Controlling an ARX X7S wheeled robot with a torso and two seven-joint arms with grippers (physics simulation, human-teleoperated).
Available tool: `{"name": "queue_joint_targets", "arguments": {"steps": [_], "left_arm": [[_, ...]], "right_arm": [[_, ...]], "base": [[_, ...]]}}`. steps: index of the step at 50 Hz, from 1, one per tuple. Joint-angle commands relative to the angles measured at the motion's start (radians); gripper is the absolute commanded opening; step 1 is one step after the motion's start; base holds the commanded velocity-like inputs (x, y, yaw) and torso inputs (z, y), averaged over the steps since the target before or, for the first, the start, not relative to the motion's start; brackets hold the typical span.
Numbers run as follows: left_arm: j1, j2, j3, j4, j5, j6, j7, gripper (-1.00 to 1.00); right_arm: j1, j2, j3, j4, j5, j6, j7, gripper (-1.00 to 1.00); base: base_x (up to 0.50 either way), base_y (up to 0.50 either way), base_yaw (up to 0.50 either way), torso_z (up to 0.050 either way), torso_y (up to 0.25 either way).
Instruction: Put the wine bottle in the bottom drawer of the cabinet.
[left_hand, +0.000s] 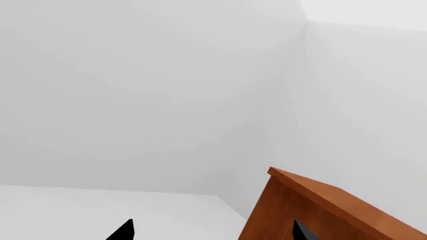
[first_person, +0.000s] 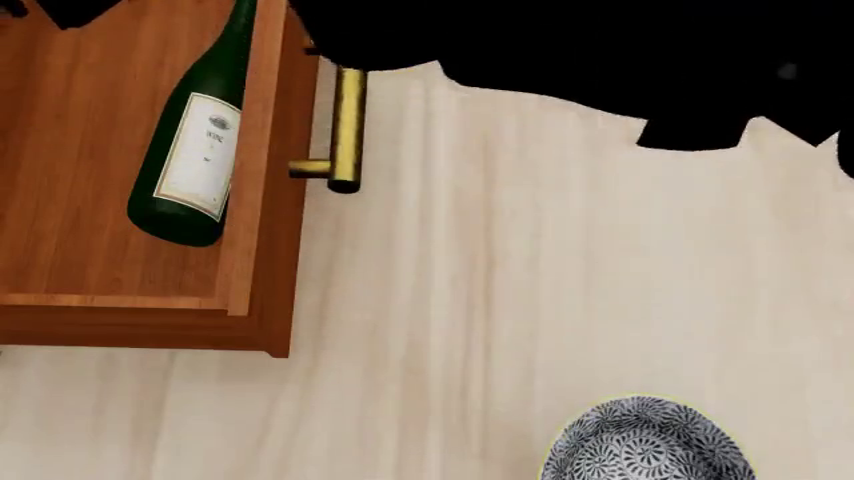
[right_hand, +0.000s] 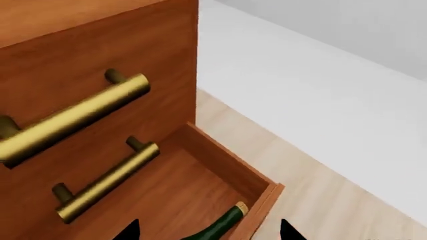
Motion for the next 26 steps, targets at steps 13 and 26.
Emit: {"name": "queue_joint_targets", "arguments": {"steps": [13, 26], "left_arm": [[0.006, 0.000, 0.010, 0.000, 0.004, 0.008, 0.002, 1.00], [0.009, -0.001, 0.012, 0.001, 0.005, 0.012, -0.001, 1.00]], "right_arm": [[0.118, 0.427, 0.188, -0.358, 0.175, 0.104, 0.258, 1.00], [0.101, 0.568, 0.308, -0.435, 0.252, 0.188, 0.349, 1.00]], "base": [[0.00, 0.00, 0.00, 0.000, 0.000], [0.00, 0.00, 0.00, 0.000, 0.000]]}}
